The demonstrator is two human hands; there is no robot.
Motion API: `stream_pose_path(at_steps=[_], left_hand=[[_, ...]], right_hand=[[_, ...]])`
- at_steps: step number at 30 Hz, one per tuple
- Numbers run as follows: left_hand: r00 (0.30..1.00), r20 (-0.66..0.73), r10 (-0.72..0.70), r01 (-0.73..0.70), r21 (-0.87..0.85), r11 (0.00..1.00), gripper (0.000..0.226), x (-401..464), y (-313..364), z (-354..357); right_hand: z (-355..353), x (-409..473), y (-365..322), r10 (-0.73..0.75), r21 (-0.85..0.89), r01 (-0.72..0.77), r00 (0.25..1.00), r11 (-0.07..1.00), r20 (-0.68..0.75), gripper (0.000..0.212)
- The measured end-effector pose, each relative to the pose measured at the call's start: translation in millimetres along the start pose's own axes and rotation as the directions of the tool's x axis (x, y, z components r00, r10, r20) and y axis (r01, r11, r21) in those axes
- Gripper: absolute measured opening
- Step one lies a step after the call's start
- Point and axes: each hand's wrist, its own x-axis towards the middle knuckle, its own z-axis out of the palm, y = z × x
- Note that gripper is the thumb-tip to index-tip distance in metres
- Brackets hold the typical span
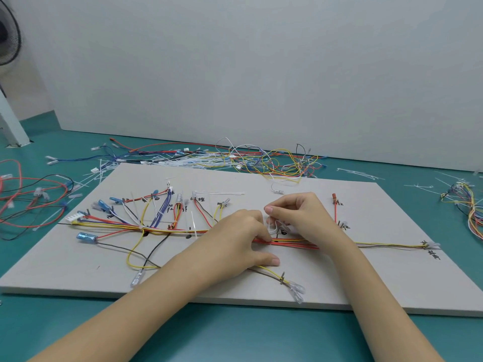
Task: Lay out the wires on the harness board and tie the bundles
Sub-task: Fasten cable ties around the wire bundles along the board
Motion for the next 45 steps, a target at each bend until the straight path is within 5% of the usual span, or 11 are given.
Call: stream_pose_path(at_steps=[15,27,34,41,45], left_hand=[[0.99,-0.053,0.133,-0.121,0.188,0.975,0.031,-1,11,0],[0.982,-0.188,0.021,-0.066,-0.235,0.97,0.016,3,5,12],[0.958,-0.229,-0.175,0.022,-0.545,0.838,0.018,14,-3,14],[0.944,-0.041,-0.326,0.141,-0.846,0.513,0.021,18,2,11],[0.947,0.015,-0.321,0.175,-0.862,0.476,0.023,18,3,9]], right_hand=[[1,-1,-2,-0.01,0.019,0.01,1.0,1.0,-0.008,0.01],[-2,-4,-7,0.031,0.033,-0.033,0.997,0.999,0.075,0.016],[-4,-7,-9,0.014,-0.042,-0.01,0.995,0.999,0.1,0.018],[-3,-6,-9,0.041,-0.057,-0.038,0.997,0.998,0.062,0.015],[-5,-7,-11,0.037,-0.072,-0.03,0.996,0.997,0.086,0.015]])
